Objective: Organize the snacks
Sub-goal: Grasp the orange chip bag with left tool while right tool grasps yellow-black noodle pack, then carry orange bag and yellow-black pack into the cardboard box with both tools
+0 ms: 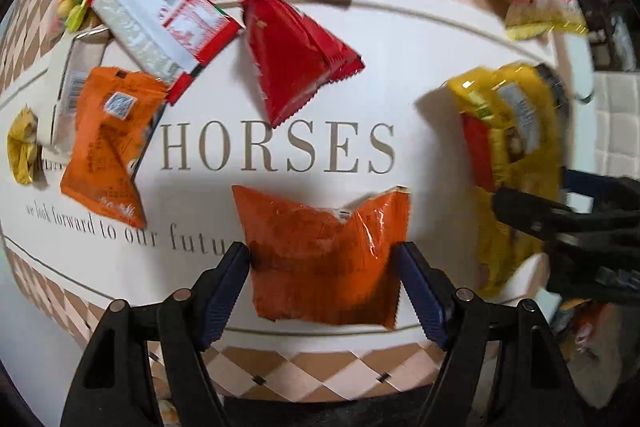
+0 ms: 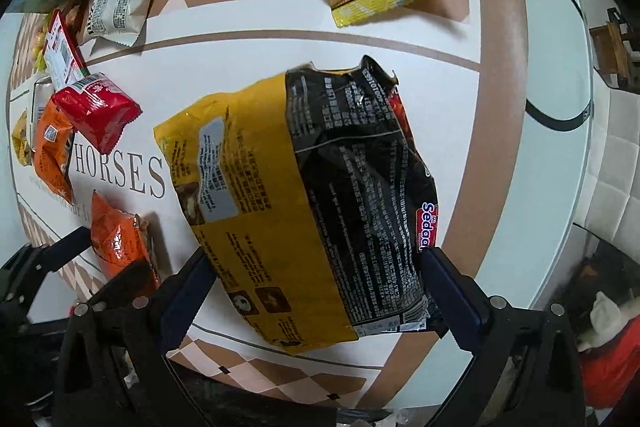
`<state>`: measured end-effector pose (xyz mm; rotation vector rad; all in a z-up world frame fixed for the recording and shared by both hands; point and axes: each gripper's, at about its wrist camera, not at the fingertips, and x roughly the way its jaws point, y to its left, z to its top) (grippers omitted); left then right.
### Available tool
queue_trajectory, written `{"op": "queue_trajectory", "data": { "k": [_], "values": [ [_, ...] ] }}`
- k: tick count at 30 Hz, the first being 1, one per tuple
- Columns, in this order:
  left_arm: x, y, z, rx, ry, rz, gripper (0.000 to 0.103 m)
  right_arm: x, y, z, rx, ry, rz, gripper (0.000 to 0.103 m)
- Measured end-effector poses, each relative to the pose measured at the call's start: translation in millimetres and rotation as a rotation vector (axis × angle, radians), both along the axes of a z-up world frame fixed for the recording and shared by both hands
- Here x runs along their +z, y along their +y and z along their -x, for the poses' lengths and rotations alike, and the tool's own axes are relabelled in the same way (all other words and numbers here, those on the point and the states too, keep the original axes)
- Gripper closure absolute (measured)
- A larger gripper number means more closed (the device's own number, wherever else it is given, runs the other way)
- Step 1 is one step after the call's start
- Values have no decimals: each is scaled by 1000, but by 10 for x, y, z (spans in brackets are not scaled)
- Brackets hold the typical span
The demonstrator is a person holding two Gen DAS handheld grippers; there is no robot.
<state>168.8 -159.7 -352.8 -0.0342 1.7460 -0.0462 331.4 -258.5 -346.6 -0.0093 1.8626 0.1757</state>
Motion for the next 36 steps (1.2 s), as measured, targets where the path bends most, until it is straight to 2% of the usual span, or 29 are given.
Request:
{"op": "queue_trajectory", "data": {
  "k": [5, 6, 10, 12, 14, 16, 18, 19, 24, 28, 31, 34, 36],
  "values": [
    [-180, -127, 55, -27, -11, -42, 29, -54, 35, -53, 10, 1, 8, 0],
    [-198, -153, -4, -25, -15, -46, 33, -117, 207, -61, 21, 1, 19, 0],
    [-197, -60, -1, -15, -37, -52, 42, -262, 289, 42, 72, -15, 95, 0],
    [-145, 24, -32, -12, -42, -59, 44, -316, 285, 146, 21, -34, 114, 3],
    [-125, 195, -65, -6, -42, -67, 44, -363, 178, 238, -107, -5, 95, 6],
    [-119, 246, -43, -3, -40, -63, 44, -445, 43, 342, -258, 70, -18, 6],
    [-118, 311, -53, -10, -39, -63, 44, -480, -13, 399, -297, 89, -67, 5],
    [-51, 382, -118, -13, -37, -66, 43, -483, -25, 436, -288, 75, -65, 4],
    [-208, 374, -325, -26, -52, -84, 43, -458, 41, 588, -191, -19, -7, 2],
    [-129, 199, -351, -34, -72, -89, 47, -616, 187, 733, -148, -14, 20, 2],
    [52, 160, -244, -39, -86, -101, 50, -759, 227, 757, -136, -21, 47, 2],
    [107, 236, -181, -29, -96, -109, 51, -785, 286, 786, -151, -51, 50, 14],
    [165, 297, -139, -17, -105, -109, 51, -769, 320, 884, -157, -71, 56, 14]
  ]
}}
